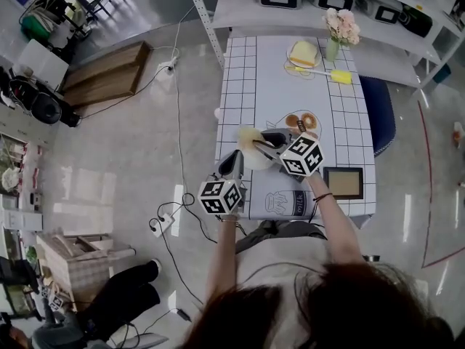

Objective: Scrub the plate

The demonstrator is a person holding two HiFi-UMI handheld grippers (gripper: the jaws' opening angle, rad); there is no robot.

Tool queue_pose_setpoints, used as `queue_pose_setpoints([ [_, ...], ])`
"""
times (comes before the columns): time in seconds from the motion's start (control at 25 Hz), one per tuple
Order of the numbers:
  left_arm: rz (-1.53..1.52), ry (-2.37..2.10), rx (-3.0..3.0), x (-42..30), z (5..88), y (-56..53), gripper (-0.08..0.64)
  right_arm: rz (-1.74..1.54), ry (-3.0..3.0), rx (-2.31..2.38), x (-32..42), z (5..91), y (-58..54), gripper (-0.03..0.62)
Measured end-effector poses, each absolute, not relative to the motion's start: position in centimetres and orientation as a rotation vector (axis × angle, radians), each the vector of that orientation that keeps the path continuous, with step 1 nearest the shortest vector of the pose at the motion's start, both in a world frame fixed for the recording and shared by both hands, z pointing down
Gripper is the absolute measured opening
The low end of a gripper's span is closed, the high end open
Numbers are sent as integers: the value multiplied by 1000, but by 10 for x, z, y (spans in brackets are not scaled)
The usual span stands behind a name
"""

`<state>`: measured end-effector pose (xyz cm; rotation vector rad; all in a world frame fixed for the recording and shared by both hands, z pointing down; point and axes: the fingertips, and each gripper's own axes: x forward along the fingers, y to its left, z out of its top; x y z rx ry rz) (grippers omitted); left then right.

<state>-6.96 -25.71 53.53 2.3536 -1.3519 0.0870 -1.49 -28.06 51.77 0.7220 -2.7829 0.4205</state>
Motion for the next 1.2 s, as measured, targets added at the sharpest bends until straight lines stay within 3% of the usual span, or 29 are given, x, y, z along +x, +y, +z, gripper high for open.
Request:
queue_pose_setpoints([
  [1.2, 93, -1380, 2387, -75, 532, -263, 11, 393, -2881, 790, -21, 510, -278, 78],
])
